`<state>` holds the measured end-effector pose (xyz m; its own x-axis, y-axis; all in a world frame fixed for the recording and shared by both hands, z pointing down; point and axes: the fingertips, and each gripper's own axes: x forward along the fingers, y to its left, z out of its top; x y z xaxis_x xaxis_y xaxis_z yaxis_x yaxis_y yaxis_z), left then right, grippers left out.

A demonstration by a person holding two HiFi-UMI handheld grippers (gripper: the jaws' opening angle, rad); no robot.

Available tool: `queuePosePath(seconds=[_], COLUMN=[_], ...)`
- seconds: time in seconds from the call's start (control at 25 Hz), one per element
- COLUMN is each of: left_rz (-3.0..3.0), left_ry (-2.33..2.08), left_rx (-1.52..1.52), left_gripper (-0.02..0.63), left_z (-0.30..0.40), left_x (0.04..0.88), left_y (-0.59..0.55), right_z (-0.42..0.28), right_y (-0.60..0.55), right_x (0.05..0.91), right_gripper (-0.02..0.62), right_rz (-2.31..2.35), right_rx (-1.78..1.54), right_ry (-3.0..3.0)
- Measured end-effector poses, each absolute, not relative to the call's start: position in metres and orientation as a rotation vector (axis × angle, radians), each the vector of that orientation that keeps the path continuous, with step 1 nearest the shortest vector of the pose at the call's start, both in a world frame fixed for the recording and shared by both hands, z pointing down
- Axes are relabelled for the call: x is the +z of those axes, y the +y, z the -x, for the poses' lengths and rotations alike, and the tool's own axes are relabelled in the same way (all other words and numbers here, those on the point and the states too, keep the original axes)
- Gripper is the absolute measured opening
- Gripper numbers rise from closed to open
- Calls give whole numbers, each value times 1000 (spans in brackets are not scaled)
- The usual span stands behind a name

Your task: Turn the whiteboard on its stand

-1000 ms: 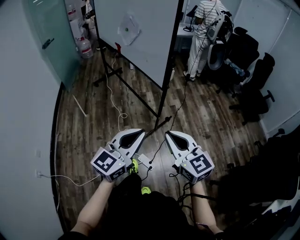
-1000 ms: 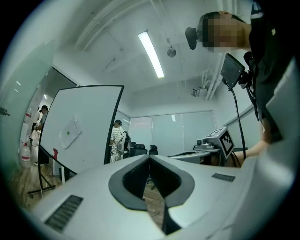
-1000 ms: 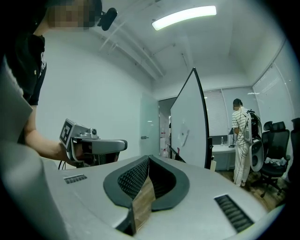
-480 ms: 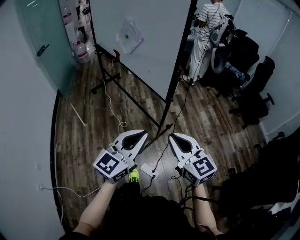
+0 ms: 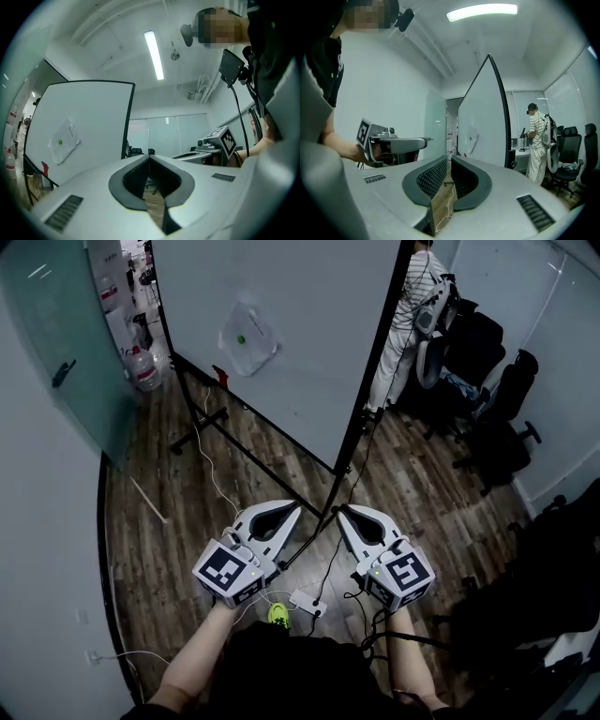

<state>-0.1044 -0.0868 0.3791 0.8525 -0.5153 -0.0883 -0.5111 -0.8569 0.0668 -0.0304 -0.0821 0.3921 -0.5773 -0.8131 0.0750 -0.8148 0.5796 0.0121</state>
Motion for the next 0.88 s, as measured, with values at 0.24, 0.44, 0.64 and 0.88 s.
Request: queuePosePath(seconds=[0.24, 0.44, 0.64, 0.88], left_rz=[-3013, -3020, -3021, -3014], left_ry=[-719, -677, -657, -673], left_rx=[-178, -190, -205, -213], left_gripper=[3, 15, 23, 29], left_z=[103, 104, 103, 99], left_x=[377, 377, 376, 372], left_y=[-117, -137, -147, -166], right_z=[40, 49, 50, 44], right_y=[-116, -136, -152, -173], right_x=[385, 385, 374, 370], right_gripper=[48, 51, 58, 84], right_rz=[-1465, -1481, -1505, -1525], right_rx=[-2, -2, -40, -68], right_ry=[-2697, -2685, -2672, -2651])
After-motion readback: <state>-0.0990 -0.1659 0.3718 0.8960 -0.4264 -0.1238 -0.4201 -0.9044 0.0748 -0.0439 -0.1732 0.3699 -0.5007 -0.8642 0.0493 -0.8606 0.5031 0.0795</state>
